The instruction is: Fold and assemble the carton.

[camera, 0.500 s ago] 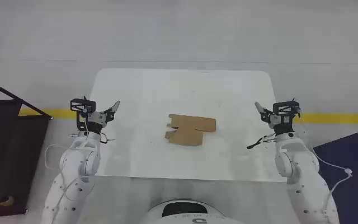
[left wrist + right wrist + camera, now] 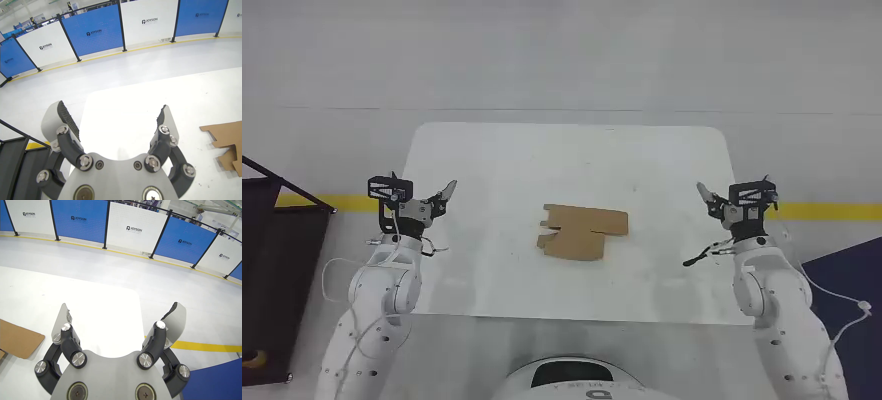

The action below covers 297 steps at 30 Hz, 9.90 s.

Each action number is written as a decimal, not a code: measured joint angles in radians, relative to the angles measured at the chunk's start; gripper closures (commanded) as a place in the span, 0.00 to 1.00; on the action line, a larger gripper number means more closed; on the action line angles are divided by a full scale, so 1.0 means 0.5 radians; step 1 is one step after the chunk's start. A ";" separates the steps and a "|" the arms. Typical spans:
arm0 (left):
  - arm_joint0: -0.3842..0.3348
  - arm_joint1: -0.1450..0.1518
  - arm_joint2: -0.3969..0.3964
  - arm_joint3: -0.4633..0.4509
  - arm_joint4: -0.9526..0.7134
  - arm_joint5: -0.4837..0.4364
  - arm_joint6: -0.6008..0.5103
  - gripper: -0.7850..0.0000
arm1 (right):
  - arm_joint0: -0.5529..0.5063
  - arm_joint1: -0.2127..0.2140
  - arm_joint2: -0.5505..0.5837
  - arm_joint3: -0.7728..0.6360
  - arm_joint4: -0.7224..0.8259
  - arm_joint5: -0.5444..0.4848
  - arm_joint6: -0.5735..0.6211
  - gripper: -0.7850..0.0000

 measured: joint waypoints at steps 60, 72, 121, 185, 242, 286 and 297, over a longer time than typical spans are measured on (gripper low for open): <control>0.000 0.000 0.000 0.000 0.000 0.000 0.000 0.00 | 0.367 -0.014 -0.950 0.613 -2.073 -0.240 -0.264 0.46; 0.000 0.000 0.000 0.000 0.000 0.000 0.000 0.00 | 0.537 -0.059 -1.093 0.747 -2.149 -0.262 -0.095 0.68; 0.000 0.000 0.000 0.000 0.000 0.000 0.000 0.00 | 0.628 0.128 -0.867 0.242 1.342 -1.985 -0.436 1.00; 0.000 0.000 0.000 0.000 0.000 0.000 0.000 0.00 | 0.264 -0.159 -0.994 -0.219 -1.950 1.182 0.344 1.00; -0.667 0.097 -0.082 0.576 -0.631 -1.652 -1.115 0.00 | 0.582 0.116 -0.888 0.627 0.044 -1.985 -0.457 1.00; -1.317 0.768 1.271 0.847 -3.219 -1.986 -1.655 0.00 | 0.772 0.377 -1.110 0.455 0.863 -1.989 0.388 1.00; -1.505 0.892 1.636 0.744 -3.309 -2.025 -1.616 0.00 | 0.967 0.412 -1.421 0.492 1.352 -1.985 0.650 1.00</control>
